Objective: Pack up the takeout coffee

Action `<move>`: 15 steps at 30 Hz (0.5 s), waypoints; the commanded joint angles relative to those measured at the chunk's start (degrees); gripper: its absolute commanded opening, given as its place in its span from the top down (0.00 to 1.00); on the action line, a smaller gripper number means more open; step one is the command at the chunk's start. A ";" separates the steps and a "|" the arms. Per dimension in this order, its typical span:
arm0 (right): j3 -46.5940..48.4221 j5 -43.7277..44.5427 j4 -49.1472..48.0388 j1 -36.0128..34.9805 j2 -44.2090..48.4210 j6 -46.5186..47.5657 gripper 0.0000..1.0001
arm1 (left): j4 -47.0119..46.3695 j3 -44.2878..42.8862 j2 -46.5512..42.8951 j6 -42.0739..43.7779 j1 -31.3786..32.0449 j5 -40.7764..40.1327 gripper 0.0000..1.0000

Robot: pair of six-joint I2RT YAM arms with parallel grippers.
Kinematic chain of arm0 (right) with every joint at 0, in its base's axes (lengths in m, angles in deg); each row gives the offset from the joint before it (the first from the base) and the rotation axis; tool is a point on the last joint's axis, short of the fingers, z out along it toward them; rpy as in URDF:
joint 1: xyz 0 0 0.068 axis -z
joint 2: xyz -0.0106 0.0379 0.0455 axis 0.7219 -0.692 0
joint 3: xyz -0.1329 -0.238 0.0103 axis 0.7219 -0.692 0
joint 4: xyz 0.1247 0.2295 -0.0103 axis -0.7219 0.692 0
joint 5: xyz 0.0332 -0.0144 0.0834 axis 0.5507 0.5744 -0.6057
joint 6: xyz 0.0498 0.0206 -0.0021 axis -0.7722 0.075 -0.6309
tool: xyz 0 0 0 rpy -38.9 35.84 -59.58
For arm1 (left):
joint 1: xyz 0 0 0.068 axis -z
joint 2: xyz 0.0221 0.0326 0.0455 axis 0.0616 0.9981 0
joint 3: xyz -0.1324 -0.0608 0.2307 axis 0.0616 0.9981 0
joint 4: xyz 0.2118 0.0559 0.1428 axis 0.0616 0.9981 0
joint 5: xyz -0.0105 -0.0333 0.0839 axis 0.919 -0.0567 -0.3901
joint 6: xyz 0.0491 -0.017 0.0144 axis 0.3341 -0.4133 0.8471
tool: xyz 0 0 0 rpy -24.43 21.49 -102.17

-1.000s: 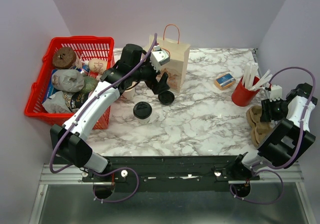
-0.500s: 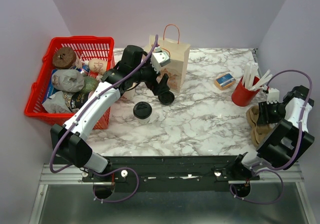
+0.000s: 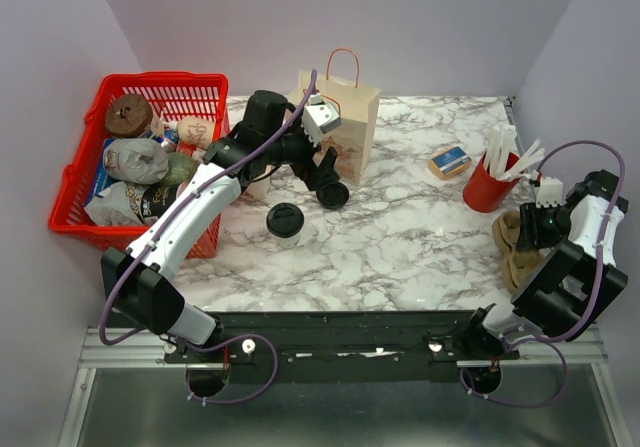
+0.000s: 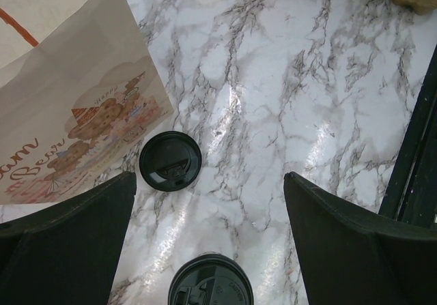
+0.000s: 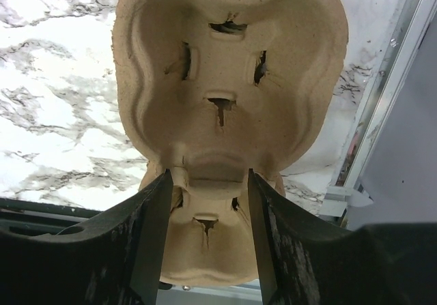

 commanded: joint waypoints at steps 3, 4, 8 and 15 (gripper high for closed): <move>-0.80 1.90 -0.72 -0.11 -0.13 -2.44 0.44 | -0.88 0.42 -0.82 -0.41 0.69 -0.30 0.03; -0.89 1.98 -0.80 -0.19 -0.31 -2.70 0.44 | -0.88 0.42 -0.90 -0.41 0.78 -0.30 0.03; -0.98 2.69 -1.59 -0.19 -0.84 -3.40 0.44 | -0.96 0.42 -0.90 -0.41 0.87 -0.39 0.03; -0.45 3.13 -1.95 -0.19 -2.16 -4.81 0.44 | -1.05 0.33 -0.82 -0.23 1.04 -0.57 0.03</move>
